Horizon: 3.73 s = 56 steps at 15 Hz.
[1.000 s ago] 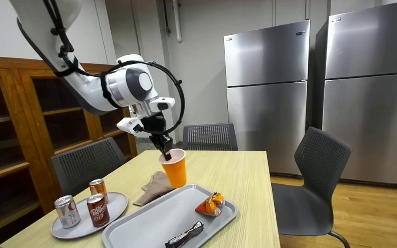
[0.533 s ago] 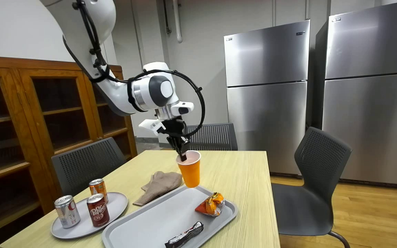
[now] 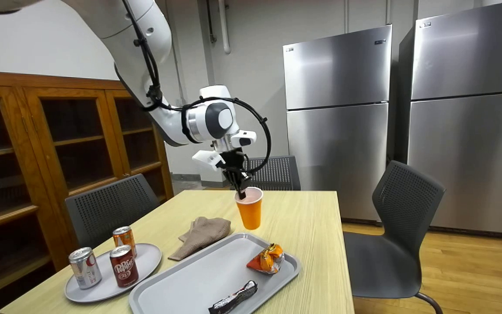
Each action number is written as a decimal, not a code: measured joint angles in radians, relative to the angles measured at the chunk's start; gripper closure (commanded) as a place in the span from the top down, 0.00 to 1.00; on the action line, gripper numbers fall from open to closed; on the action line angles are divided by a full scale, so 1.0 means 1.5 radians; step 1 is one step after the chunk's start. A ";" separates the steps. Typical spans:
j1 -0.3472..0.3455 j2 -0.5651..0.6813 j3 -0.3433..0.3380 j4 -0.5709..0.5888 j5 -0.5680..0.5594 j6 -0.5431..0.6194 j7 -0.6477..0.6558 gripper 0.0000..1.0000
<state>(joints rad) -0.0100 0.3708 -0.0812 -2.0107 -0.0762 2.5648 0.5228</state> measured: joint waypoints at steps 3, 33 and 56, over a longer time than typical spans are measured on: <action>0.003 0.042 -0.001 0.057 0.007 -0.022 0.000 0.01; 0.035 0.353 -0.024 0.584 0.007 -0.386 0.001 0.01; 0.022 0.409 -0.024 0.591 0.009 -0.327 -0.027 0.01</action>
<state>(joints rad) 0.0224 0.9846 -0.1177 -1.1241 -0.0620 2.0739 0.4820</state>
